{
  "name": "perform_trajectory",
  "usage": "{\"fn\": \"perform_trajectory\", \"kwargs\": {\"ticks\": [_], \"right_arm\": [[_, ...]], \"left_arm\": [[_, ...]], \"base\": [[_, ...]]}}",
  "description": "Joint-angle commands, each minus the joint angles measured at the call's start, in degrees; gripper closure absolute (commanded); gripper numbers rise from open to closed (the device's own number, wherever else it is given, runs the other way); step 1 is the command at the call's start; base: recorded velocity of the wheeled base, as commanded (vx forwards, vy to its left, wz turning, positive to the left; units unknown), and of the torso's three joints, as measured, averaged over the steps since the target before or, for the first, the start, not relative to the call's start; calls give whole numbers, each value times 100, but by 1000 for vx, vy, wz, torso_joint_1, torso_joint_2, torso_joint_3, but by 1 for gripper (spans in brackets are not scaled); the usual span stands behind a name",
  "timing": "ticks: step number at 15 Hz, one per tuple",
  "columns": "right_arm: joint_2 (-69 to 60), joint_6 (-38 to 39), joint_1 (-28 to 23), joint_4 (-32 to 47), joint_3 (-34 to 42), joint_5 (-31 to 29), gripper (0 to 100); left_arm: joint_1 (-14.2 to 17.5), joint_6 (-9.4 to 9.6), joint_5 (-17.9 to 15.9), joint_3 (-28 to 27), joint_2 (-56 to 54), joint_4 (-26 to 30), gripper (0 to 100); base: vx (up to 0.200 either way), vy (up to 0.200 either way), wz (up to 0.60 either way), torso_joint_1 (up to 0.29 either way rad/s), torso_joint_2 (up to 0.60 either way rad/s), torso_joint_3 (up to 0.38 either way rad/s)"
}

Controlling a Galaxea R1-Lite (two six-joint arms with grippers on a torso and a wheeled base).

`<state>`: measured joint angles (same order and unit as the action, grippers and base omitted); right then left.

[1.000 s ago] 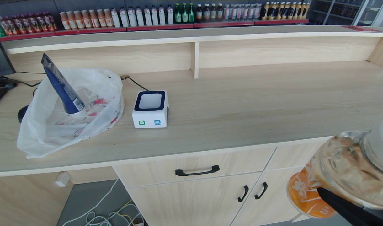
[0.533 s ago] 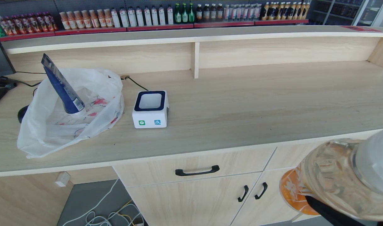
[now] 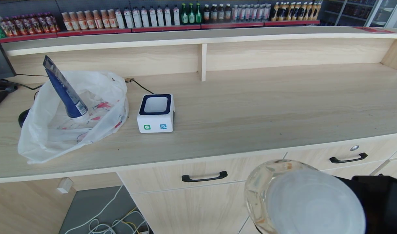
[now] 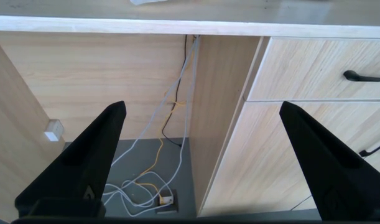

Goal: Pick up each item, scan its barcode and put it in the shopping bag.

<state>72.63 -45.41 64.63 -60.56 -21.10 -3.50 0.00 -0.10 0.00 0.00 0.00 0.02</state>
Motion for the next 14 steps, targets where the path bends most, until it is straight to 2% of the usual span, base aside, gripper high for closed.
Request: {"fn": "perform_trajectory", "kwargs": {"ticks": [1, 8, 11, 13, 14], "right_arm": [[454, -214, 172, -8, -245, -2, 100], [884, -1743, 796, -193, -333, 33, 100], [884, -2525, 858, -228, -342, 33, 100], [840, -3536, 867, -307, -298, 42, 100], [823, -3615, 884, -307, -245, 33, 100]], "left_arm": [[0, -8, 0, 0, 0, 6, 0], [0, 1, 0, 0, 0, 6, 0], [0, 1, 0, 0, 0, -2, 0], [0, -8, 0, 0, 0, 6, 0], [0, 1, 0, 0, 0, -2, 0]], "base": [[0, 0, 0, 0, 0, 0], [0, 0, 0, 0, 0, 0], [0, 0, 0, 0, 0, 0], [0, 0, 0, 0, 0, 0], [0, 0, 0, 0, 0, 0]]}}
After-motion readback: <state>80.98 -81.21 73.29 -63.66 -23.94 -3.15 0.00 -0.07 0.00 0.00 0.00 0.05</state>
